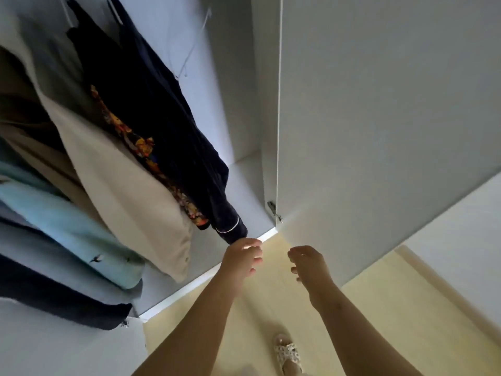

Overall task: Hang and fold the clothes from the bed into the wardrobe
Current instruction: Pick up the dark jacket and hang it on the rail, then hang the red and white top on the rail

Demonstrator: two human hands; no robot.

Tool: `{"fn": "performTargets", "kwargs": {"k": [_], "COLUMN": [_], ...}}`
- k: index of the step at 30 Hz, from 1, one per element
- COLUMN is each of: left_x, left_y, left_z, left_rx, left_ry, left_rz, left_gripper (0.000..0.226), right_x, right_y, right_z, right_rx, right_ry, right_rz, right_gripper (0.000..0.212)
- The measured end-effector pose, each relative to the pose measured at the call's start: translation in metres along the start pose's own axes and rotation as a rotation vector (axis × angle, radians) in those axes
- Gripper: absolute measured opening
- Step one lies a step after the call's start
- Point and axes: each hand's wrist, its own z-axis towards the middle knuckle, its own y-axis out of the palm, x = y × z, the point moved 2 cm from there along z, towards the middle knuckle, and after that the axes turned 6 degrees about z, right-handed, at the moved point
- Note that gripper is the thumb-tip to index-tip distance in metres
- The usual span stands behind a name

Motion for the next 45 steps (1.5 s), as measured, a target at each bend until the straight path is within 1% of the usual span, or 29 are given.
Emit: {"fn": "performTargets", "kwargs": {"k": [8, 12, 17, 22, 29, 36, 41, 45], "left_x": [-0.074, -0.112, -0.146, -0.196, -0.307, -0.386, -0.424, -0.452], "left_y": [0.056, 0.097, 0.161, 0.236, 0.331, 0.396, 0.442, 0.492], "left_z": [-0.058, -0.099, -0.159, -0.235, -0.375, -0.479, -0.522, -0.55], "left_rx": [-0.258, -0.418, -0.626, -0.782, -1.016, -1.167, -1.214, -1.255], "left_ry": [0.06, 0.102, 0.196, 0.287, 0.277, 0.308, 0.354, 0.362], "left_rz": [0.295, 0.469, 0.643, 0.767, 0.921, 1.017, 1.136, 1.197], "left_gripper": [0.02, 0.02, 0.016, 0.018, 0.019, 0.02, 0.02, 0.019], "right_x": [0.105, 0.157, 0.219, 0.278, 0.387, 0.473, 0.513, 0.542], "right_y": [-0.058, -0.092, -0.146, -0.199, -0.293, -0.345, -0.378, -0.419], "right_z": [-0.106, -0.164, -0.235, -0.313, -0.458, -0.557, -0.581, -0.592], "right_rx": [0.289, 0.45, 0.697, 0.864, 1.172, 1.329, 1.374, 1.393], "right_ry": [0.123, 0.16, 0.138, 0.105, 0.077, 0.094, 0.092, 0.119], "right_rz": [0.222, 0.405, 0.61, 0.779, 0.916, 1.045, 1.187, 1.225], "right_gripper": [0.008, 0.008, 0.014, 0.016, 0.017, 0.015, 0.013, 0.014]}}
